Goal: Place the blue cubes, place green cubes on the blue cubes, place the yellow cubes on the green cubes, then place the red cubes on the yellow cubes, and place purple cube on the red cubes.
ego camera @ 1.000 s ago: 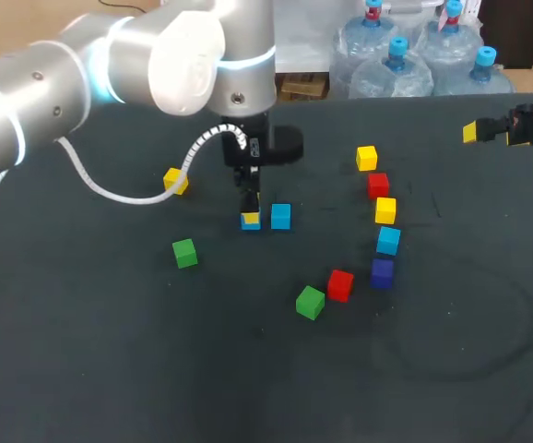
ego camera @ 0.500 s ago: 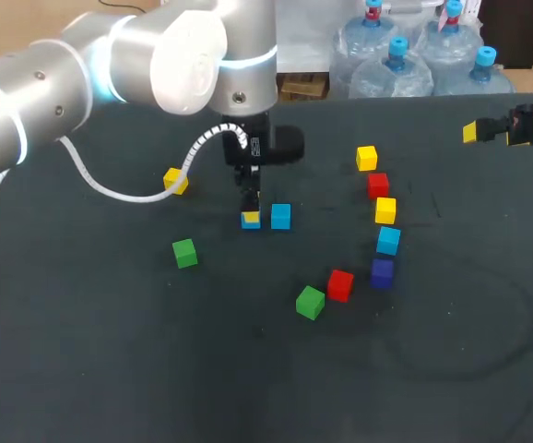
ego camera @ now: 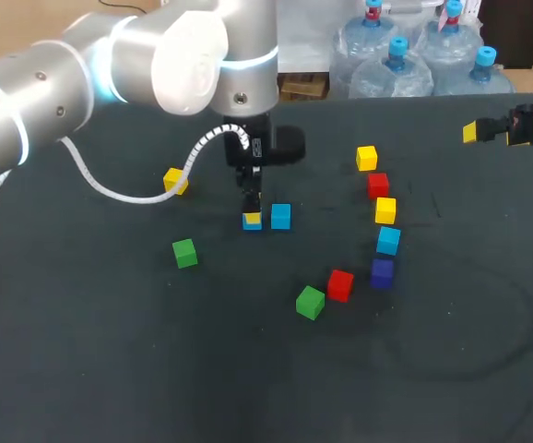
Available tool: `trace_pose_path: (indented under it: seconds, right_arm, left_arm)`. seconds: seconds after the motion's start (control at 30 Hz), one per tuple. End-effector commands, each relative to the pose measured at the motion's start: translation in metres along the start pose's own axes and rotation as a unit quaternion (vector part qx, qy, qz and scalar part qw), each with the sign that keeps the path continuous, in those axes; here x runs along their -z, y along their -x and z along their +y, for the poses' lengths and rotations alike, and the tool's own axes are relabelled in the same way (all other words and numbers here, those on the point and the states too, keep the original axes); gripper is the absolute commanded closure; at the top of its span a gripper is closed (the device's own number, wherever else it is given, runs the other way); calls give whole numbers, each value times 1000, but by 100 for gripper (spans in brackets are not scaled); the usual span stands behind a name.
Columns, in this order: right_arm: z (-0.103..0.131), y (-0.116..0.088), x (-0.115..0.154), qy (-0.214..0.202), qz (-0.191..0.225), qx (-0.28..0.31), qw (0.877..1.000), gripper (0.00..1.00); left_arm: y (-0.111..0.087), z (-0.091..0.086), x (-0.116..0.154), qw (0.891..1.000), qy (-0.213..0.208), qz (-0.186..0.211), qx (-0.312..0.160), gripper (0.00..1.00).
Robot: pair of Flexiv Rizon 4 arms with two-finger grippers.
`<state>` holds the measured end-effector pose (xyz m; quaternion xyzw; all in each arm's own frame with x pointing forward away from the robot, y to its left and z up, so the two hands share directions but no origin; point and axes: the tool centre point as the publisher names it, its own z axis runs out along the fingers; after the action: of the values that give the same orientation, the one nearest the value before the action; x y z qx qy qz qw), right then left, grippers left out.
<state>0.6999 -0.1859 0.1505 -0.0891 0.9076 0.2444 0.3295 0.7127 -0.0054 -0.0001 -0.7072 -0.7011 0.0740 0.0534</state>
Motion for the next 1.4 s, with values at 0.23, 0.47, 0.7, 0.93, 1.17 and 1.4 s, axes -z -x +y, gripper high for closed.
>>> trace_pose_path:
  seconds: [0.23, 0.47, 0.7, 0.93, 1.17, 1.4]
  right_arm:
    - [1, 0, 0, -1, 0, 0, 1000, 0]
    - [1, 0, 0, -1, 0, 0, 1000, 0]
    - [1, 0, 0, -1, 0, 0, 1000, 0]
    - [1, 0, 0, -1, 0, 0, 1000, 0]
    - [1, 0, 0, -1, 0, 0, 1000, 0]
    - [1, 0, 0, -1, 0, 0, 1000, 0]
  left_arm:
    - [-1, 2, 1, 1000, -3, 2, 1, 87]
    - [0, 3, 1, 1000, -3, 1, 1, 83]
    - [0, 4, 0, 1000, -3, 1, 0, 72]
    - [0, 5, 0, 1000, -6, 3, 1, 57]
    - [-1, 6, -1, 1000, -7, 2, 1, 55]
    - [-2, 7, 5, 1000, -6, -2, 1, 32]
